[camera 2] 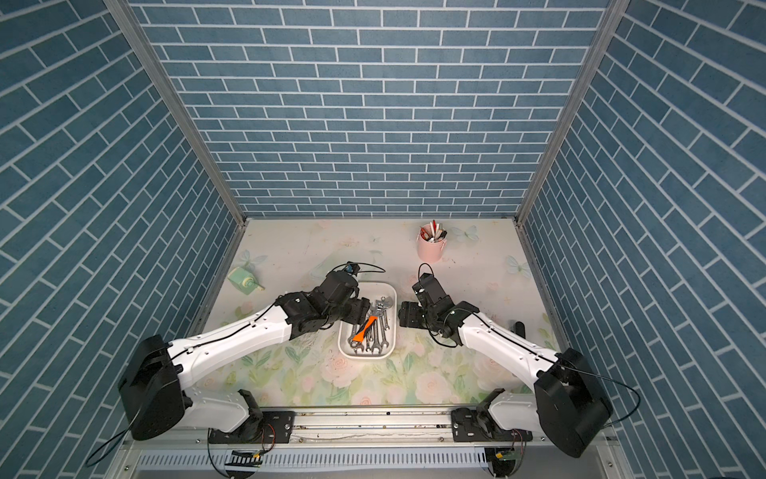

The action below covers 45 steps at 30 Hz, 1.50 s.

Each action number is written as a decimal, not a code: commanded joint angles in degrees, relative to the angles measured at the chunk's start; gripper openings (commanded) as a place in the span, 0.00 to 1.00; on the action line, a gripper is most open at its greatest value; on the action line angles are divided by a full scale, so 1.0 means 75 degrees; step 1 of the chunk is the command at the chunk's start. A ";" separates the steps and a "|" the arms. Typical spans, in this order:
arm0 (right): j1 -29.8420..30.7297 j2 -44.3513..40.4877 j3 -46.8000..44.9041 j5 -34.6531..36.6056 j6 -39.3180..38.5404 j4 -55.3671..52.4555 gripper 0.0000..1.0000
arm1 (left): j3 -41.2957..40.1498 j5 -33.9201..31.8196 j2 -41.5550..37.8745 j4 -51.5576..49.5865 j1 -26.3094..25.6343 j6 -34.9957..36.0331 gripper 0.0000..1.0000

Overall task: Take out the wrench from the storage box
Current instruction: Move the storage box to the center of the board, then pick up the wrench from the storage box.

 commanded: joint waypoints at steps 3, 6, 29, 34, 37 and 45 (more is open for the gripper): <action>0.0045 -0.0344 0.0349 0.0422 0.0092 -0.1329 0.86 | 0.0460 -0.0175 0.0934 -0.0503 -0.0223 0.0557 0.83; 0.0048 -0.0476 0.0320 0.0508 0.0057 -0.1652 0.91 | 0.0554 -0.0144 0.1322 -0.0498 -0.0308 0.0577 0.83; -0.0178 -0.1080 -0.0120 0.0785 -0.0072 -0.2010 0.95 | 0.0775 -0.0160 0.3219 -0.0137 -0.0332 0.0422 0.46; -0.0223 -0.1082 -0.0160 0.0775 -0.0118 -0.1993 0.95 | 0.0780 -0.0172 0.3369 -0.0076 -0.0332 0.0395 0.38; -0.0260 -0.1066 -0.0202 0.0731 -0.0134 -0.1993 0.95 | 0.0798 -0.0207 0.3401 -0.0088 -0.0332 0.0372 0.30; -0.0295 -0.1107 -0.0214 0.0718 -0.0143 -0.1976 0.95 | 0.0839 -0.0184 0.3309 -0.0088 -0.0332 0.0291 0.20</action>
